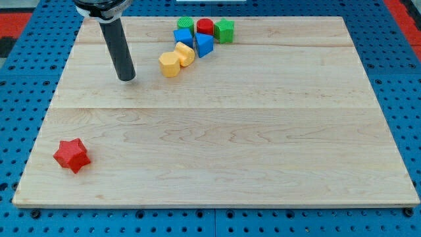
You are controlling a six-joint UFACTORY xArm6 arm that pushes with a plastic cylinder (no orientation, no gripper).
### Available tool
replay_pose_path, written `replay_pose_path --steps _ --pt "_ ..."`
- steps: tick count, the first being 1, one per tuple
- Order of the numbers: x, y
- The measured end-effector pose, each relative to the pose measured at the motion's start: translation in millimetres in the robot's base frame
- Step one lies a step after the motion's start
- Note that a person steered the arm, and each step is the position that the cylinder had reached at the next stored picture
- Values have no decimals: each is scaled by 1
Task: Move red star into the yellow hexagon and yellow star
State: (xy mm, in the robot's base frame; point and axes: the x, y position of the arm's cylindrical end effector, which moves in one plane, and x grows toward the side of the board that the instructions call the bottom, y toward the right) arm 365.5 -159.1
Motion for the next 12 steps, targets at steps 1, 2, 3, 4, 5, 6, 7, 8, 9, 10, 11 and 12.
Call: replay_pose_path --steps 1,2,3,4,5,6,7,8,9,10,11,12 --pt "-21 2" --pt "-30 87" --pt "-17 88" --pt "76 85" --pt "177 91" --pt "248 -28" --pt "227 -81" --pt "159 -69" --pt "124 -46" --pt "77 -33" --pt "89 28" --pt "105 -17"
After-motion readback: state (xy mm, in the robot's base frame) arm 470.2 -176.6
